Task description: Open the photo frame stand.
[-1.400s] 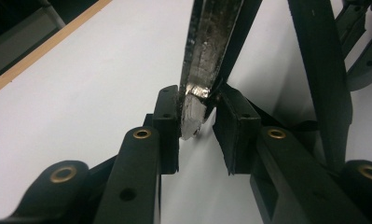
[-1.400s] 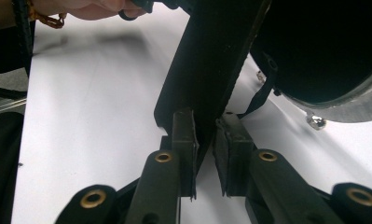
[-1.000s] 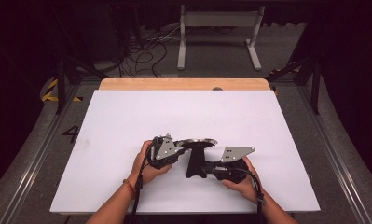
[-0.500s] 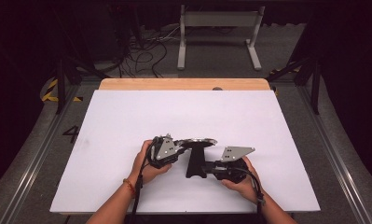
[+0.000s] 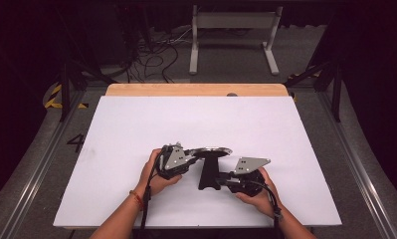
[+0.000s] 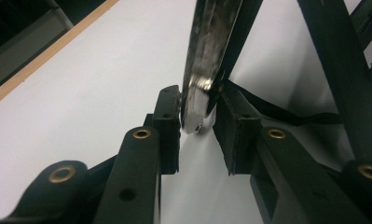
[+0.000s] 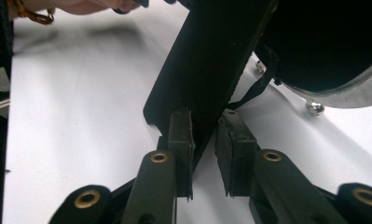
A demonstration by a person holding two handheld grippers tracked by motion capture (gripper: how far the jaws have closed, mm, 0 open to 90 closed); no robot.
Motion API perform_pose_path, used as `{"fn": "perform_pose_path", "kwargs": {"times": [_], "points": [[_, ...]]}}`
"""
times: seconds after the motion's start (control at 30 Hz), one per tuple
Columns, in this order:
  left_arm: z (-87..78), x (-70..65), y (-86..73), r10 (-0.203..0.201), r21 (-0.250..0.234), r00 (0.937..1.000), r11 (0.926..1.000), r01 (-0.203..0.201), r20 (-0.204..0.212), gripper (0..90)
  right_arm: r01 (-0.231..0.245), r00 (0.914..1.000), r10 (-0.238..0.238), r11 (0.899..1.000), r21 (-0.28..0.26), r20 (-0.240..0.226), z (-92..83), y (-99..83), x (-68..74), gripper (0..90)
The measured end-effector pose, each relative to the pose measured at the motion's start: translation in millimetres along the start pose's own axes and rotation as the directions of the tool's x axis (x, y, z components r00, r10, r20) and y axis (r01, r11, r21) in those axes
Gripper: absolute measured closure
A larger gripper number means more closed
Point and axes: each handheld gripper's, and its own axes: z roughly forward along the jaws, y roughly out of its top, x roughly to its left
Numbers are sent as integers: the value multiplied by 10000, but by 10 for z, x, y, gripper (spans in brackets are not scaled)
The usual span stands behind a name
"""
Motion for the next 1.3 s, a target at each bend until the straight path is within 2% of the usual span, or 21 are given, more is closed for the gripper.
{"fn": "perform_pose_path", "kwargs": {"times": [0.13,0.2,0.7,1.0,1.3], "points": [[-40,3,8,-76,-163,10000,9998,76,23,695,-49,10000,49,10000,-52,5,-20,-3,-3,750],[-42,-7,17,-34,-95,9999,9999,33,-119,694,-41,10000,41,10000,-58,14,-28,-1,1,749],[3,-42,36,182,181,9991,9997,-175,-372,713,-158,9999,158,9998,-115,-27,-19,-11,-12,781],[4,-28,29,108,89,9997,9999,-106,-203,720,-107,9999,107,9999,-98,32,-17,-8,-1,783],[-1,-26,27,49,115,9998,9999,-46,-203,727,-114,9999,115,9999,-79,74,-17,-4,4,784]]}}
